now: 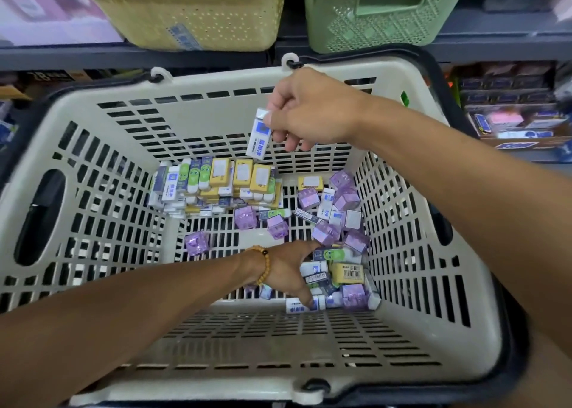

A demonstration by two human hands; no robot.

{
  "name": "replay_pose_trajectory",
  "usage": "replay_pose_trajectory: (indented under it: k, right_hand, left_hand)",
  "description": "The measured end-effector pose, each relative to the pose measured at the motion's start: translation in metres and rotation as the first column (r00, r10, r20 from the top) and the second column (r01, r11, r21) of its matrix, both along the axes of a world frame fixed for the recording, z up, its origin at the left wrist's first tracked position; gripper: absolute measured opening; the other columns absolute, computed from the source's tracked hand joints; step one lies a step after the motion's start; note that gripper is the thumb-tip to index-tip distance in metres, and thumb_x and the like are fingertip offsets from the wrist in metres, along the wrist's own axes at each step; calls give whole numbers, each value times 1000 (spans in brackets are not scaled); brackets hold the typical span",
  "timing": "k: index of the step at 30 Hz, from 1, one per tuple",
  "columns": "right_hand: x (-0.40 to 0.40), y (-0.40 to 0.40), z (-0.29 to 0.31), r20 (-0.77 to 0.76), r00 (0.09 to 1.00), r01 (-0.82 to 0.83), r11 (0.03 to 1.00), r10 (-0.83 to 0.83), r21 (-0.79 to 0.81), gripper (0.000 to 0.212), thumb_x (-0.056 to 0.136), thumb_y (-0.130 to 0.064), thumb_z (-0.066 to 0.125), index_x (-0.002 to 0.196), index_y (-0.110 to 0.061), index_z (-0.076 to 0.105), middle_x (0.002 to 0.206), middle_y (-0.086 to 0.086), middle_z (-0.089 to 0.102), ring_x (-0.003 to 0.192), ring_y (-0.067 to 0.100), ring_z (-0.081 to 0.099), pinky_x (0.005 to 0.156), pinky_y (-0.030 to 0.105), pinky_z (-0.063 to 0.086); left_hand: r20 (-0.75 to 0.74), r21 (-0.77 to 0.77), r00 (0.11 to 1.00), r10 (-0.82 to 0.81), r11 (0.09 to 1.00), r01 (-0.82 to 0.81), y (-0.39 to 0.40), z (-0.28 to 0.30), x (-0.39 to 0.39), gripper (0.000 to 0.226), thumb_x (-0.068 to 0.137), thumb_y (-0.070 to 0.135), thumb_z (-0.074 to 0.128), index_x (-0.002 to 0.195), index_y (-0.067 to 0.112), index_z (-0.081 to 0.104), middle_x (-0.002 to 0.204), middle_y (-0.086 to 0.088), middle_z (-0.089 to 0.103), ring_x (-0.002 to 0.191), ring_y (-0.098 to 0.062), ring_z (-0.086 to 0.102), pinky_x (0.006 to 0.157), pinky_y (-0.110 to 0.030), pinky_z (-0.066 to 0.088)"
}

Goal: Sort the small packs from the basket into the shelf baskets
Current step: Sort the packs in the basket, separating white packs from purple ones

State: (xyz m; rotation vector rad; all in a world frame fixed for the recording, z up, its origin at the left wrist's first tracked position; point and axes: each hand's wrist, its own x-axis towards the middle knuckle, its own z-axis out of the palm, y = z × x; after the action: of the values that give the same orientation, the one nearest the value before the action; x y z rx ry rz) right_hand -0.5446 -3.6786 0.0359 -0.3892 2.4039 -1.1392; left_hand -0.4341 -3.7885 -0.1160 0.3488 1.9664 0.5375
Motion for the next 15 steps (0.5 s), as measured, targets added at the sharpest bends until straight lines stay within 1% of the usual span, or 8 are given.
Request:
replay_pose_trajectory:
  k: [3,6,8,10,12,13,14,15]
  right_hand:
    - [0,3,-2,7,1000,3,1000,-3,17,18,97,-15,55,102,0,65,87,10,73,62,10,65,52,22,50]
    - [-1,5,-4,5,1000,3,999,-3,34,16,97,-16,55,98,-5,66,86,7,72,64,9,66,52,19,51]
    - [-2,5,-6,16,1000,7,1000,-7,30,14,97,-16,55,96,-6,65,86,7,72,65,10,66,50,19,51]
    - [-2,5,-9,31,999,7,999,-8,36,13,98,-16,55,92,-8,64,85,7,71,64,10,65,49,18,50]
    - [-1,3,-13,46,999,12,999,-14,42,14,98,-16,55,90,-9,63,85,7,71,64,10,65,47,17,49]
    - [-1,2,-16,52,998,20,999,-22,42,13,98,-16,55,90,-8,63,84,8,71,63,10,65,47,17,49]
    - [-1,1,-18,58,998,30,999,-32,38,13,98,-17,55,91,-8,63,84,8,71,63,9,65,48,18,49]
    - [-1,-1,-21,70,997,41,999,-43,30,12,98,-17,56,92,-9,63,84,7,71,63,9,65,50,20,50]
  left_hand:
    - [29,18,998,58,998,-59,-4,3,-2,112,75,28,81,154,19,2,160,-3,17,137,-22,37,103,-24,38]
    - [69,33,994,89,995,-91,-8,11,-7,110,76,26,81,154,23,3,161,-4,15,128,-26,49,98,-29,46]
    - [81,54,990,118,991,-122,-15,17,-9,110,76,25,81,154,27,3,161,-4,16,125,-25,52,91,-25,48]
    - [75,69,983,165,983,-170,-25,24,-10,111,75,26,81,154,27,2,160,-2,16,125,-18,50,84,-19,49]
    - [67,86,971,231,968,-237,-39,33,-10,113,74,26,82,154,26,3,157,-4,25,119,-13,53,84,-18,50]
    - [59,94,963,261,959,-266,-45,37,-10,114,73,27,83,154,26,3,154,-5,31,118,-15,56,84,-19,50]
    - [46,97,957,287,952,-291,-53,43,-10,114,72,27,83,154,27,3,153,-5,33,118,-19,58,84,-20,50]
    - [37,100,948,315,943,-317,-61,49,-10,115,71,27,84,154,28,4,155,-2,29,117,-20,58,82,-19,50]
